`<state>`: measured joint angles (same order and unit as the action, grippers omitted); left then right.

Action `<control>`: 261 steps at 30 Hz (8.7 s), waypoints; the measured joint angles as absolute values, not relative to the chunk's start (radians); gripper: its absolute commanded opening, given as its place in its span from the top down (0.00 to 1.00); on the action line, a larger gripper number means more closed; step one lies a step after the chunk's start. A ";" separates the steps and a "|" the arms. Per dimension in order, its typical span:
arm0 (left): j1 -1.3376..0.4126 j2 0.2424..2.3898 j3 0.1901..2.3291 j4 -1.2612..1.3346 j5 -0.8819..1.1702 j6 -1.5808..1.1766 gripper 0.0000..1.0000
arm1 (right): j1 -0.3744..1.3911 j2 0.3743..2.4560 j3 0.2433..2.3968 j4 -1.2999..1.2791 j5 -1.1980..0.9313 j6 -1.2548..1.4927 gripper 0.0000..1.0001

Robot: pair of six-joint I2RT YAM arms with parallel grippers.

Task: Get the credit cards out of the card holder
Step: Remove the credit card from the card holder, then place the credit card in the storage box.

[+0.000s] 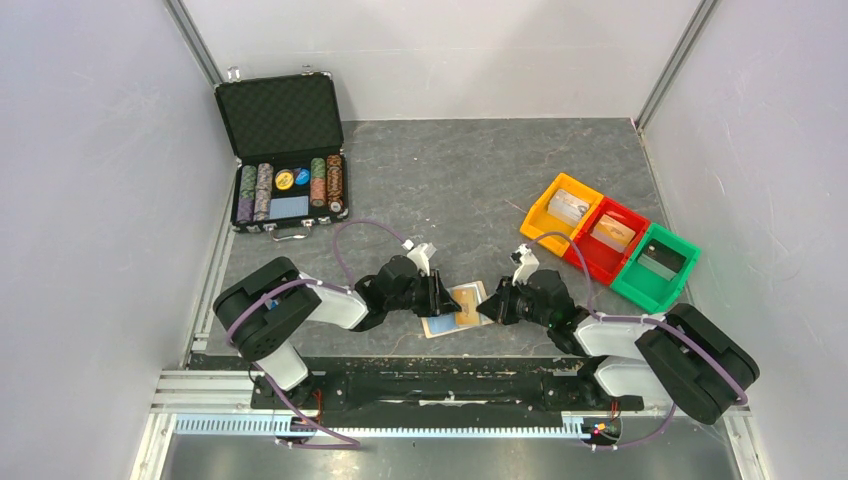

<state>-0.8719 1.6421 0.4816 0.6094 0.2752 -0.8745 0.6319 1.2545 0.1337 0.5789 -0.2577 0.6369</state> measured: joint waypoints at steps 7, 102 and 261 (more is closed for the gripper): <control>-0.870 1.642 0.481 0.605 0.281 -0.878 0.74 | 0.631 1.258 0.132 0.586 -0.258 0.641 0.90; -0.842 0.911 0.246 0.489 0.168 -1.010 0.98 | 0.608 1.404 0.152 1.238 -0.693 0.892 0.66; -0.780 0.775 0.833 -0.684 0.027 -0.392 0.00 | -0.537 1.142 0.828 -0.385 -0.552 0.250 1.00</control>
